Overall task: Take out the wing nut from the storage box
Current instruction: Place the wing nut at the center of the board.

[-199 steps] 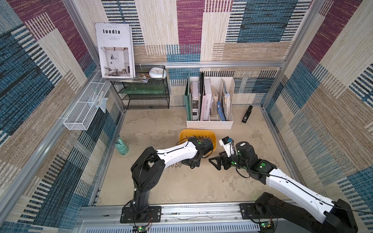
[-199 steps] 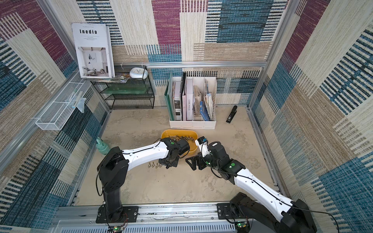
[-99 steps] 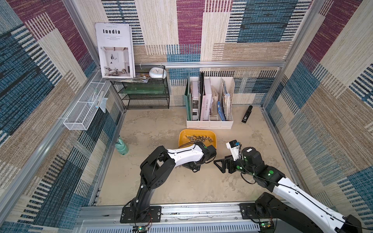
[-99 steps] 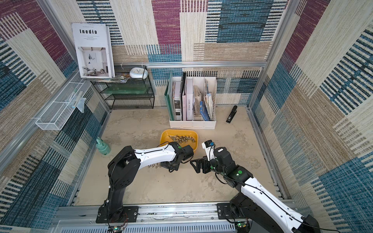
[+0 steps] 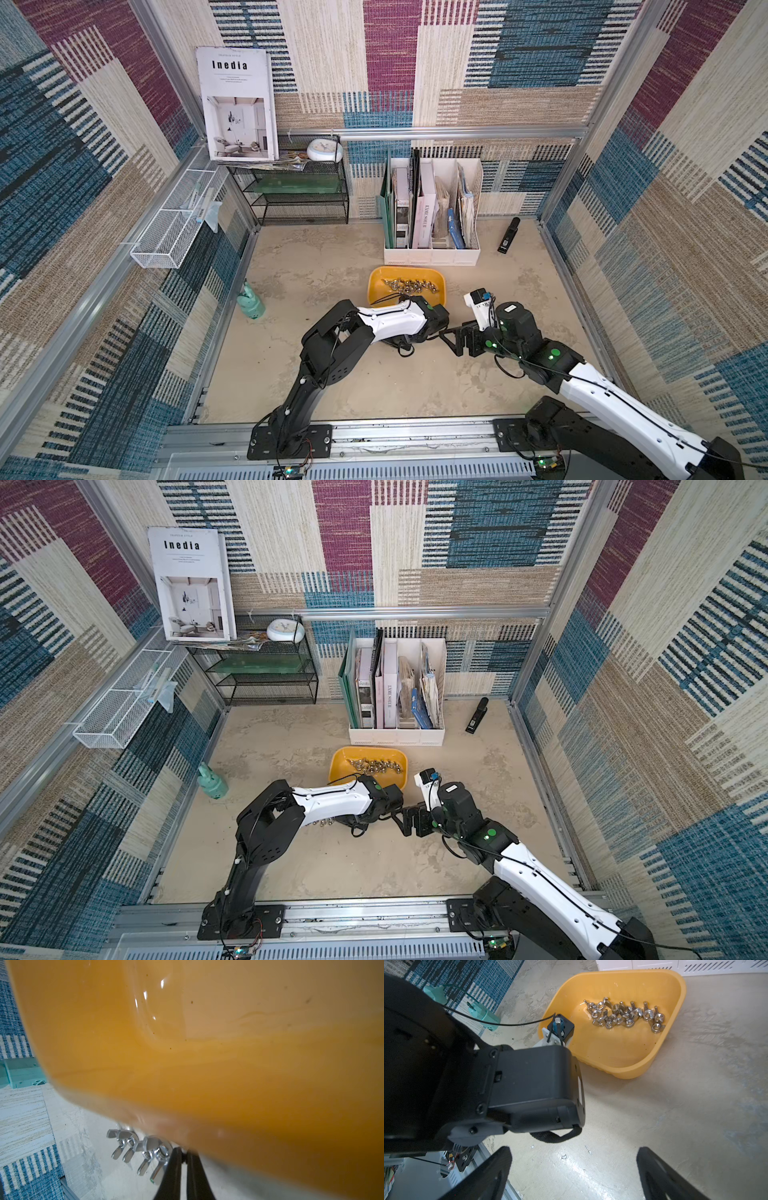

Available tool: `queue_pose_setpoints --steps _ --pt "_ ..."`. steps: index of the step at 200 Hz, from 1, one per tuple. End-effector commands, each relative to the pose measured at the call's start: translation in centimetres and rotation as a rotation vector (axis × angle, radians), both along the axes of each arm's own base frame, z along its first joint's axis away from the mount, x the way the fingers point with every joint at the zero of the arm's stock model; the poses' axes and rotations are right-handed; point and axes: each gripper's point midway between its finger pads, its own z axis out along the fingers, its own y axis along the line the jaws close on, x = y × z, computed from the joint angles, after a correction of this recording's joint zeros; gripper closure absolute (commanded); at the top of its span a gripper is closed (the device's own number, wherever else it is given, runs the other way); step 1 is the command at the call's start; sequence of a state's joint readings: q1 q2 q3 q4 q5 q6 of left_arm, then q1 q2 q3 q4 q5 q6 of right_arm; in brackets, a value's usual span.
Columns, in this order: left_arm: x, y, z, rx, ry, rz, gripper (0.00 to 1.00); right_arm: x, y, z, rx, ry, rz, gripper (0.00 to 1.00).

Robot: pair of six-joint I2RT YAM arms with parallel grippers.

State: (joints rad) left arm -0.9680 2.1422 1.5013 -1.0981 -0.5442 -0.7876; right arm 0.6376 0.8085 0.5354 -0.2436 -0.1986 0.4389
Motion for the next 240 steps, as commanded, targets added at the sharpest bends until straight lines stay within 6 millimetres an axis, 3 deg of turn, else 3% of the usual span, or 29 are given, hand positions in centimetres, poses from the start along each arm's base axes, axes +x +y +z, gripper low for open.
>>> queue_pose_setpoints --steps 1,35,94,126,141,185,221,240 --pt "-1.6 -0.2 -1.4 0.005 0.109 -0.011 0.85 0.3 -0.1 0.4 -0.011 -0.018 -0.006 0.01" --pt "-2.1 -1.0 -1.6 -0.003 0.123 -0.029 0.77 0.3 -0.2 0.3 -0.006 -0.021 -0.015 0.01" --pt "-2.1 -1.3 -0.1 -0.027 0.102 -0.027 0.76 0.4 -0.1 0.2 -0.008 -0.020 -0.011 0.01" --pt "-1.4 -2.2 2.0 -0.085 0.061 -0.034 0.68 0.7 -0.1 0.4 -0.018 -0.031 -0.014 0.01" --pt "-0.9 -2.9 3.3 -0.126 0.036 -0.040 0.59 0.8 -0.2 0.6 -0.024 -0.039 -0.017 0.01" --pt "0.7 -3.6 6.5 -0.214 -0.015 -0.038 0.57 0.9 0.6 0.5 -0.029 -0.024 0.019 0.01" --pt "2.4 -2.7 10.7 -0.330 -0.074 -0.003 0.40 1.1 1.6 0.2 -0.020 0.001 0.036 0.01" --pt "3.4 -1.5 11.8 -0.380 -0.074 0.022 0.36 1.1 2.5 -0.1 -0.021 0.012 0.041 0.01"
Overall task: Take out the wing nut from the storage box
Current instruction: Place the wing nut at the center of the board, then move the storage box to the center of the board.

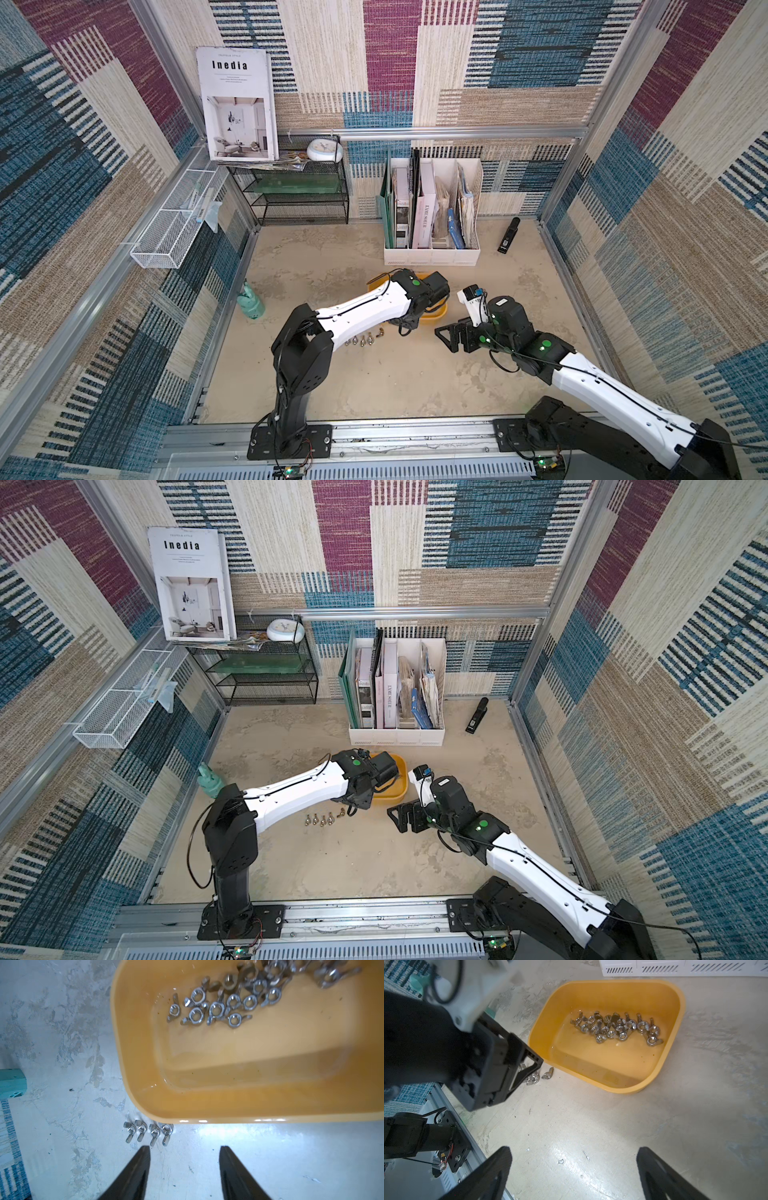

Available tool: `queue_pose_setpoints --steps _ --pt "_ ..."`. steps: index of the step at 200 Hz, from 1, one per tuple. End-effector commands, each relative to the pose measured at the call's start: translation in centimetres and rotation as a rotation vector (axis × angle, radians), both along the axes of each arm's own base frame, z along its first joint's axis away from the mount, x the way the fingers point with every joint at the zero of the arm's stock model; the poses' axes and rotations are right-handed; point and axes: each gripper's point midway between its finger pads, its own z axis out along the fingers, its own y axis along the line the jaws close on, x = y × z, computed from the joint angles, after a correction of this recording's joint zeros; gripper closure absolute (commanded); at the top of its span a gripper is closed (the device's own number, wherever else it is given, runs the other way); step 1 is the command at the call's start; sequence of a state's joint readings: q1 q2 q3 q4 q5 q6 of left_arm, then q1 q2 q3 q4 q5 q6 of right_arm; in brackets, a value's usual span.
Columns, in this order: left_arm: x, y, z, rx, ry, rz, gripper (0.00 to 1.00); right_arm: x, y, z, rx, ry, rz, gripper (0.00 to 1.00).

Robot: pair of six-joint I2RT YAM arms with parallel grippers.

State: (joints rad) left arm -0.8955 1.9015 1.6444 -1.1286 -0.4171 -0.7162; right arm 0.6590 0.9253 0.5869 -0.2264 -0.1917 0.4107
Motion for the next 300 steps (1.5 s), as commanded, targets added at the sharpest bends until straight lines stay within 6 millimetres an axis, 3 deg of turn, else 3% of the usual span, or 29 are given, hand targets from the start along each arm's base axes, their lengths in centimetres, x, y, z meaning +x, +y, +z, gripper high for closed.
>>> queue_pose_setpoints --steps 1,33,37,45,49,72,111,134,169,219,300 --pt "0.7 1.1 1.3 -0.048 0.009 0.002 0.36 0.2 1.2 0.6 0.026 -0.005 0.009 0.01" --pt "2.4 4.6 2.8 -0.144 -0.011 0.061 0.25 -0.1 3.7 -0.1 0.020 0.022 0.026 0.01" --pt "2.5 5.1 3.1 -0.159 -0.017 0.071 0.15 -0.1 4.2 -0.2 0.017 0.027 0.027 0.02" --pt "2.9 6.1 3.5 -0.181 -0.028 0.087 0.09 -0.2 4.9 -0.6 0.006 0.039 0.030 0.05" --pt "3.1 6.6 3.9 -0.194 -0.036 0.093 0.00 -0.2 5.4 -0.8 -0.002 0.050 0.034 0.09" --pt "3.7 9.1 5.4 -0.236 -0.063 0.117 0.01 -0.2 7.9 -2.4 -0.049 0.116 0.040 0.25" --pt "3.8 13.0 5.8 -0.325 -0.086 0.206 0.01 0.1 11.3 -5.6 -0.134 0.260 -0.018 0.51" --pt "3.2 14.6 5.8 -0.361 -0.100 0.240 0.01 0.2 12.9 -7.1 -0.183 0.319 -0.065 0.55" --pt "2.1 15.6 5.4 -0.424 -0.098 0.250 0.01 0.6 15.1 -9.0 -0.228 0.377 -0.128 0.74" --pt "0.8 15.9 4.4 -0.478 -0.070 0.240 0.01 1.5 16.0 -11.3 -0.293 0.429 -0.197 0.74" --pt "0.3 15.8 4.7 -0.500 -0.078 0.222 0.01 3.5 16.3 -12.2 -0.345 0.423 -0.285 0.71"
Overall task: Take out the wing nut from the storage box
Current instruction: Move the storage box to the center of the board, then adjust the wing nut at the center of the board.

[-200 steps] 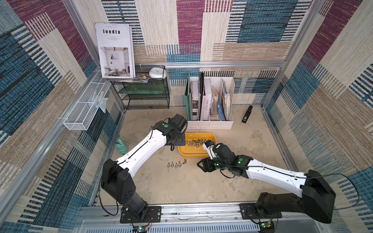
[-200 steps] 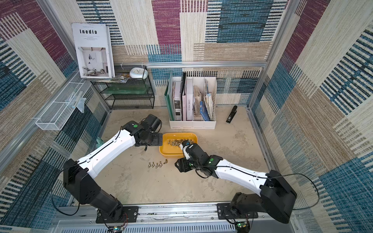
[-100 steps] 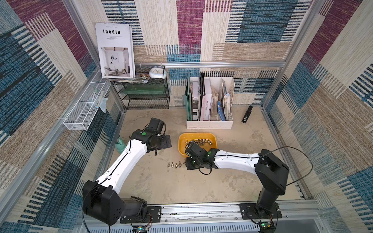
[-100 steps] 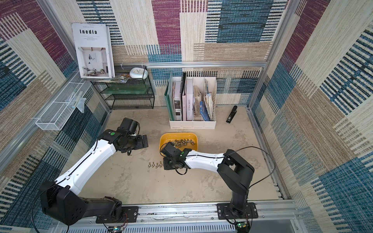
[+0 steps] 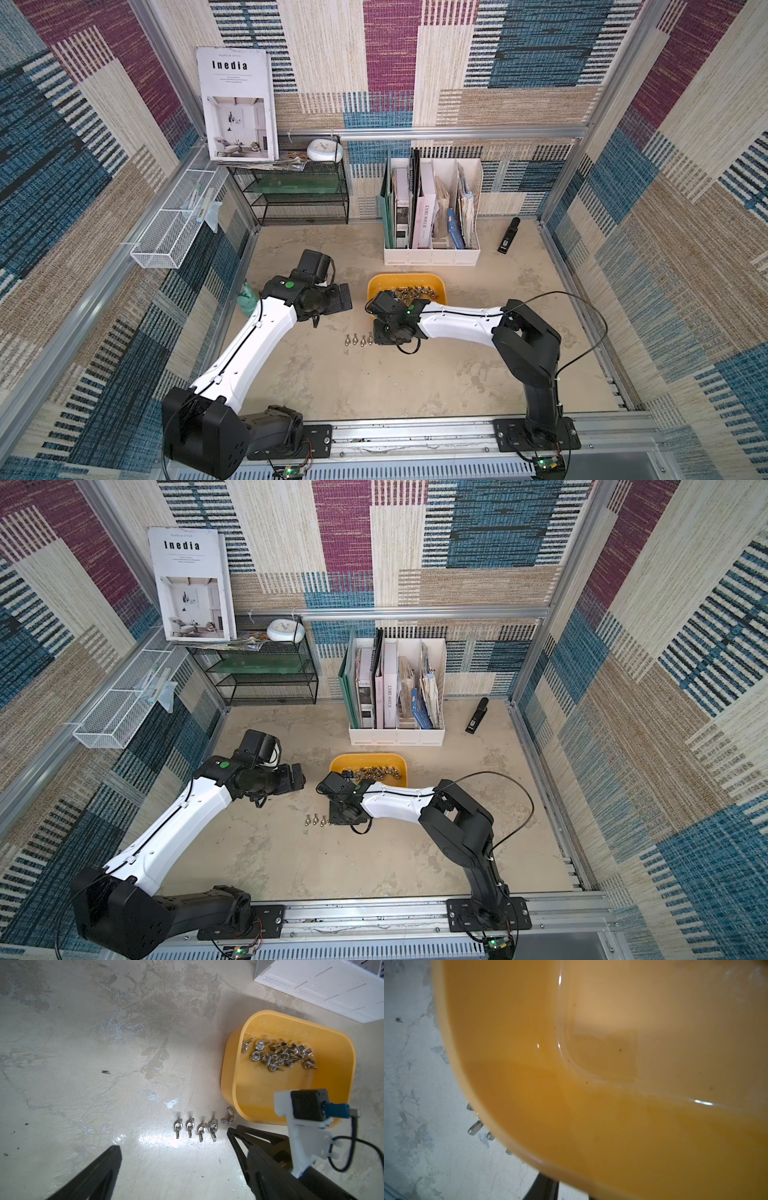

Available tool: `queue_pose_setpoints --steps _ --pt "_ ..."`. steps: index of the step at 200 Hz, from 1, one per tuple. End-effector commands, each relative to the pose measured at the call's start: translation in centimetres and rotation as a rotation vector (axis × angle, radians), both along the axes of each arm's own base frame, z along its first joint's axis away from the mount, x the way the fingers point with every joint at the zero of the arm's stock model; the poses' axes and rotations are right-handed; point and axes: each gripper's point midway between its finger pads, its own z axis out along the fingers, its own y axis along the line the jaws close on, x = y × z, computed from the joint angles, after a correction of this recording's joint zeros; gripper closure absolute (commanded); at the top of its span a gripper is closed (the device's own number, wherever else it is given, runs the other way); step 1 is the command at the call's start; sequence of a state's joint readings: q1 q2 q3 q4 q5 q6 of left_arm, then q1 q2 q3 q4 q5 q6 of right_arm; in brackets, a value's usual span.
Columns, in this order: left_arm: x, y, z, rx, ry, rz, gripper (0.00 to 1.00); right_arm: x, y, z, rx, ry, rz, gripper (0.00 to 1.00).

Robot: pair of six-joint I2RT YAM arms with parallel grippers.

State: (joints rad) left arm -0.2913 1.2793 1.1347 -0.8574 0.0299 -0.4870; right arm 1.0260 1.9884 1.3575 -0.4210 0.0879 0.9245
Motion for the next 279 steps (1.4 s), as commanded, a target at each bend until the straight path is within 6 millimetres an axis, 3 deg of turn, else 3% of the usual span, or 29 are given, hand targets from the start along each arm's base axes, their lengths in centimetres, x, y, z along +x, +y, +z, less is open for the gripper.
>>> queue_pose_setpoints --steps 1,71,187,239,279 --pt "0.0 -0.3 0.2 -0.014 -0.012 -0.021 0.01 0.4 -1.2 -0.5 -0.052 -0.001 -0.057 0.71" --pt "-0.1 -0.2 0.0 -0.006 -0.008 -0.021 0.01 1.6 -0.9 -0.8 -0.027 0.005 -0.060 0.73" --pt "0.0 -0.1 -0.1 -0.001 -0.006 -0.024 0.01 2.5 0.3 -0.6 0.042 0.020 -0.067 0.68" --pt "0.0 -0.1 -0.1 0.000 -0.007 -0.024 0.01 2.4 -0.2 -0.8 0.049 0.031 -0.080 0.90" --pt "0.0 -0.2 -0.3 -0.002 -0.004 -0.027 0.01 2.1 -0.7 -0.3 0.068 0.024 -0.092 0.96"
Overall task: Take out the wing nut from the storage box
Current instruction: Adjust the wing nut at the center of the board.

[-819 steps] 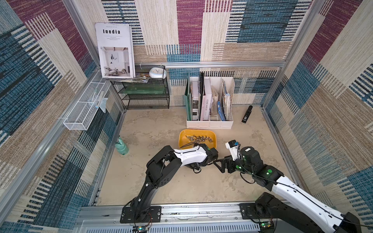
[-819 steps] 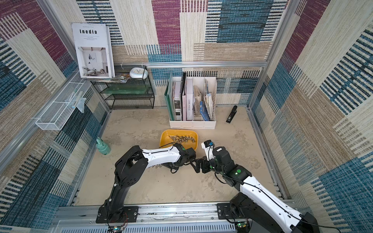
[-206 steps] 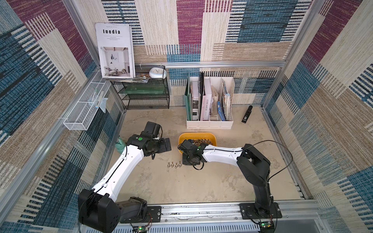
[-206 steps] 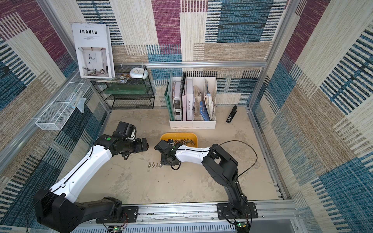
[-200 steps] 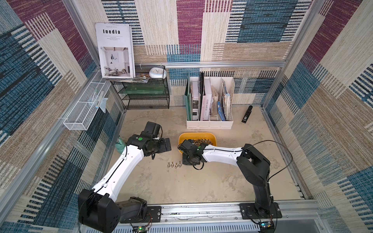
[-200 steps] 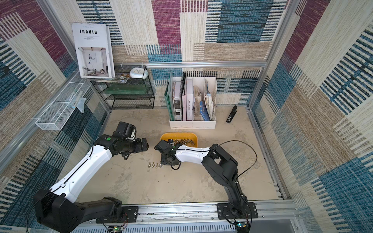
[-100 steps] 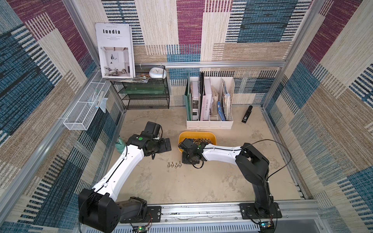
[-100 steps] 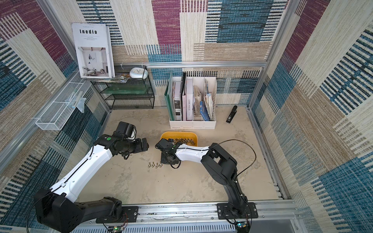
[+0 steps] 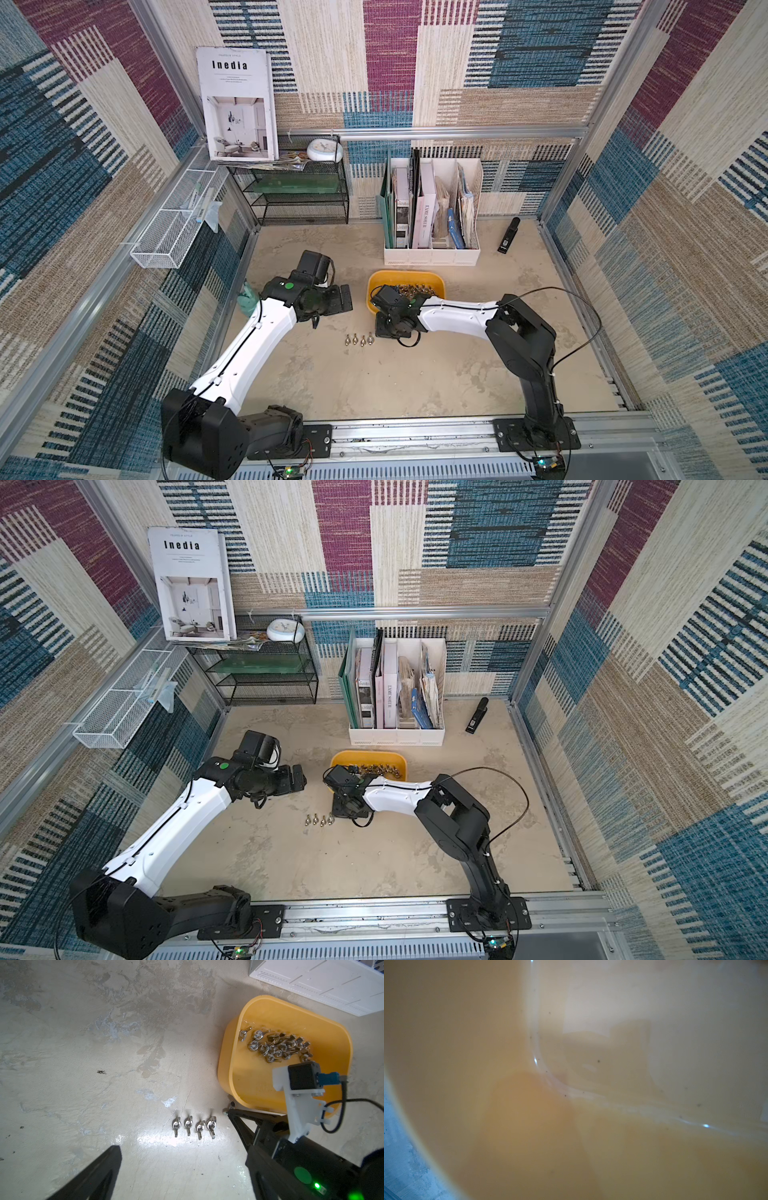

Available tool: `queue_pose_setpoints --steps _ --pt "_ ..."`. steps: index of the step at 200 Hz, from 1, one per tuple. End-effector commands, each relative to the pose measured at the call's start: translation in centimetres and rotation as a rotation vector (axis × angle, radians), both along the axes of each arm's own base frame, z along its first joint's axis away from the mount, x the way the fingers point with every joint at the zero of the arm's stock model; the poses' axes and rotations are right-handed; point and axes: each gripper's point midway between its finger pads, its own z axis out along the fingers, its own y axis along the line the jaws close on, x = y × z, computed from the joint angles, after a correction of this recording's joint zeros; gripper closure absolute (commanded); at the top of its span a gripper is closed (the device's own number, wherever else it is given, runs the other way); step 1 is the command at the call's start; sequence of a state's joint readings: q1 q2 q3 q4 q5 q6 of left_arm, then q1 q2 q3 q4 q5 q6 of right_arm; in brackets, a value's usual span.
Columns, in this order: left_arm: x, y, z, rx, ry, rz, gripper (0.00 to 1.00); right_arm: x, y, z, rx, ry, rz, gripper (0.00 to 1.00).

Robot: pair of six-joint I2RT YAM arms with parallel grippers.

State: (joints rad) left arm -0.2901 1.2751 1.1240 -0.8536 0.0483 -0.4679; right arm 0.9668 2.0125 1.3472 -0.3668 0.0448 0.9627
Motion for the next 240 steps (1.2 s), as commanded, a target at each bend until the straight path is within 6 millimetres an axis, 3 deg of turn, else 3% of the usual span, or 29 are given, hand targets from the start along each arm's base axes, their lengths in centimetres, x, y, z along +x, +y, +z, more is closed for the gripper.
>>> queue_pose_setpoints --steps 1,62,115,155,240 --pt "0.3 0.1 -0.1 0.004 -0.008 -0.001 0.01 0.1 -0.1 0.6 0.020 -0.012 -0.018 0.96" --pt "0.3 0.0 -0.2 0.002 -0.004 -0.001 0.01 -1.1 1.4 2.5 0.176 -0.032 0.068 1.00" --pt "0.3 -0.1 -0.4 0.000 0.006 -0.003 0.01 -2.9 3.1 1.8 0.311 0.004 0.155 1.00" --pt "0.2 -0.1 -0.5 -0.001 0.012 -0.008 0.01 -3.7 3.1 0.8 0.338 0.030 0.171 1.00" --pt "0.3 -0.2 -0.6 0.000 0.015 -0.006 0.01 -4.1 0.8 -1.3 0.312 0.098 0.118 0.97"
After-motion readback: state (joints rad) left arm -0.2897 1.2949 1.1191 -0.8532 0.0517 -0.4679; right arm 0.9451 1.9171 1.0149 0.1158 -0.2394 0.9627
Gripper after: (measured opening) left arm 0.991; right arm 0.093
